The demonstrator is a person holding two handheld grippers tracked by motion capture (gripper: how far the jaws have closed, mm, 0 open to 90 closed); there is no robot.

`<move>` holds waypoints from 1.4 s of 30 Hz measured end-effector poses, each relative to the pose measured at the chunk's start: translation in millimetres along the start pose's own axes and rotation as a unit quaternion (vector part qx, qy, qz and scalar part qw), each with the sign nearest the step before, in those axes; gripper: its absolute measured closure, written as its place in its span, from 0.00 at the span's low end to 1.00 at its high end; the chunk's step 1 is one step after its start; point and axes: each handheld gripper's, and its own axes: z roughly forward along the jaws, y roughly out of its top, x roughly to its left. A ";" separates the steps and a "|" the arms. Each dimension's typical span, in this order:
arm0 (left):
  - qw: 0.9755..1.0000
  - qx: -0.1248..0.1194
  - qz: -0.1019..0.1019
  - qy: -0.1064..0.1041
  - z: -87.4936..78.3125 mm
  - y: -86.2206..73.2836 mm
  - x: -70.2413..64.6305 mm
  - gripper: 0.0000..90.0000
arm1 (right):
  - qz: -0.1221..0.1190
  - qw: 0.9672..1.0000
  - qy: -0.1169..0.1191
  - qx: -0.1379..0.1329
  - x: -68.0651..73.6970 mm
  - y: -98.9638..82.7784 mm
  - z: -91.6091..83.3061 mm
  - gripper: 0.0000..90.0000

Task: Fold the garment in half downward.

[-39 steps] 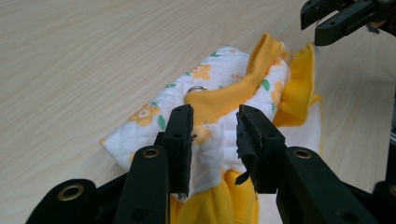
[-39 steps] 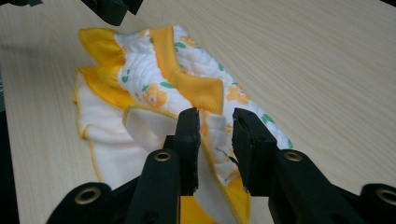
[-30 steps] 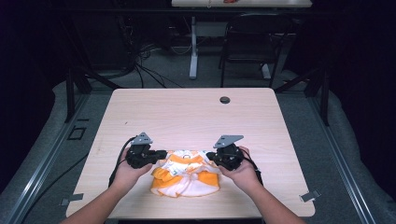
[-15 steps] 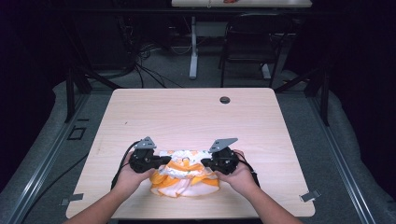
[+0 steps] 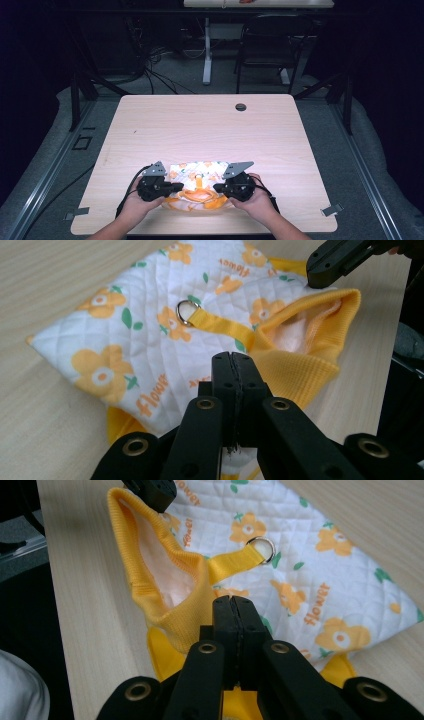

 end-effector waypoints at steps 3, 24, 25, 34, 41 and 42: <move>1.000 0.002 -0.003 -0.003 2.0 -6.3 -0.7 1.00 | 0.001 1.000 0.002 0.005 3.0 -5.0 3.2 1.00; 1.000 0.004 0.003 0.019 7.9 -28.8 3.4 1.00 | 0.014 0.999 0.002 0.034 8.7 -34.6 17.3 1.00; 1.000 0.005 0.004 0.021 8.1 -28.8 4.1 1.00 | 0.013 0.999 0.001 0.035 8.0 -34.5 17.3 1.00; 1.000 0.004 0.000 0.026 11.1 -26.5 10.6 1.00 | 0.019 0.999 0.001 0.030 5.9 -34.3 19.2 1.00; 0.999 0.003 -0.004 0.035 15.5 -21.3 17.4 1.00 | 0.026 0.999 -0.006 0.031 2.3 -32.3 20.8 1.00; 0.999 0.002 -0.005 0.036 16.2 -20.3 18.6 1.00 | 0.025 0.999 -0.009 0.034 1.5 -31.7 20.5 1.00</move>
